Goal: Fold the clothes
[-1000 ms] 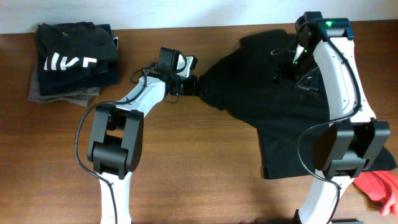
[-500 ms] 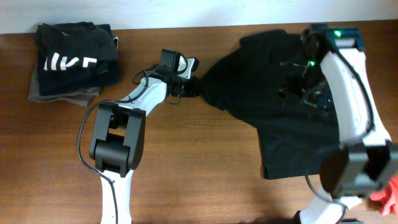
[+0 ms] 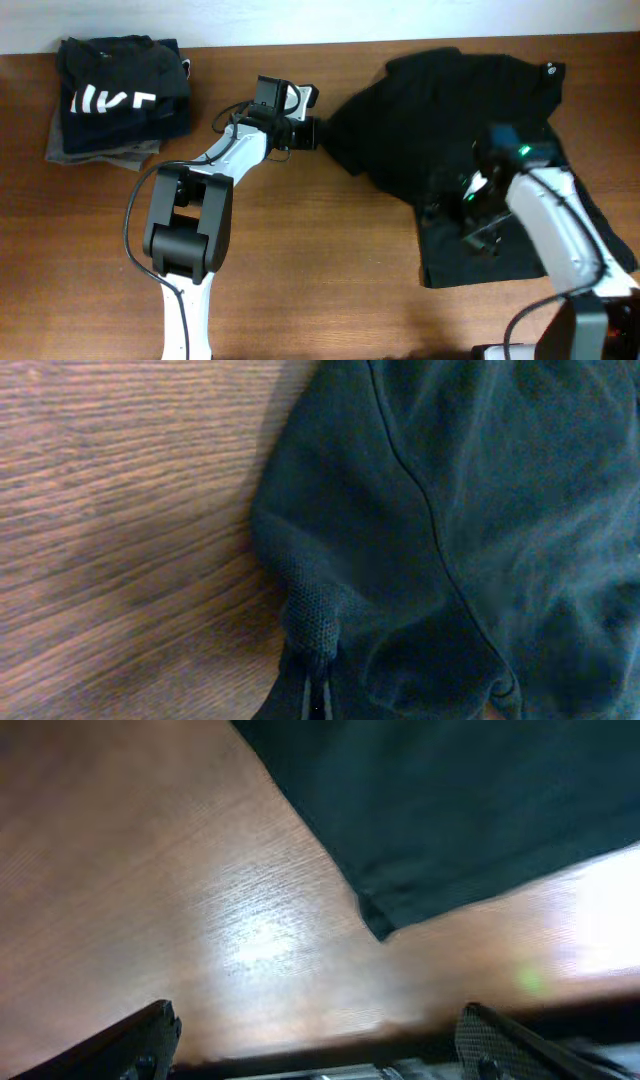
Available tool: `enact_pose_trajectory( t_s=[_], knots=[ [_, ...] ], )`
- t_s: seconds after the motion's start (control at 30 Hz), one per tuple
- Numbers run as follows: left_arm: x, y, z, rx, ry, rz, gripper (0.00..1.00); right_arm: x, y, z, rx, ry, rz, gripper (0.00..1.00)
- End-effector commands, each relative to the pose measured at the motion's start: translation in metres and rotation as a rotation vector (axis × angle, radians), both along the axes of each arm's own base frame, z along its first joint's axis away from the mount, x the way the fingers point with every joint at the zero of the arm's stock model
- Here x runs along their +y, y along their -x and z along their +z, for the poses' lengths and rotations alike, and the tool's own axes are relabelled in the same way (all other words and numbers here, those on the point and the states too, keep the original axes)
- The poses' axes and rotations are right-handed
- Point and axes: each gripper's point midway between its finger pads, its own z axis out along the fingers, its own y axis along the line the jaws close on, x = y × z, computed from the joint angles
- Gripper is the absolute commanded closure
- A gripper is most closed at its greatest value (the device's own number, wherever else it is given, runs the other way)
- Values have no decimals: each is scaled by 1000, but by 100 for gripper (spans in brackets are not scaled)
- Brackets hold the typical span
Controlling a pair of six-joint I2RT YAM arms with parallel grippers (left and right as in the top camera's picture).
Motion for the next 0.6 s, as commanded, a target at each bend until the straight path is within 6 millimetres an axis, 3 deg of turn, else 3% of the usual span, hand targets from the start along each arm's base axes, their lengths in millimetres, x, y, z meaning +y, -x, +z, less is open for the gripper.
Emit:
enact_pose_trajectory(
  t_s=[0.0,0.23,0.37,0.57],
  knots=[
    [6,-2,-10,11,-12,13,99,20,24,-25,92,-87,-66,7],
    [6,-3,-10,10,-12,14,99,18,43,-56,153,-59,-155,7],
    [6,-3,-9,10,-12,14,99,4,60,-75,219,49,-272,7],
    [6,-3,-10,9,-12,14,100,1,56,-94,174,65,-321,7]
  ],
)
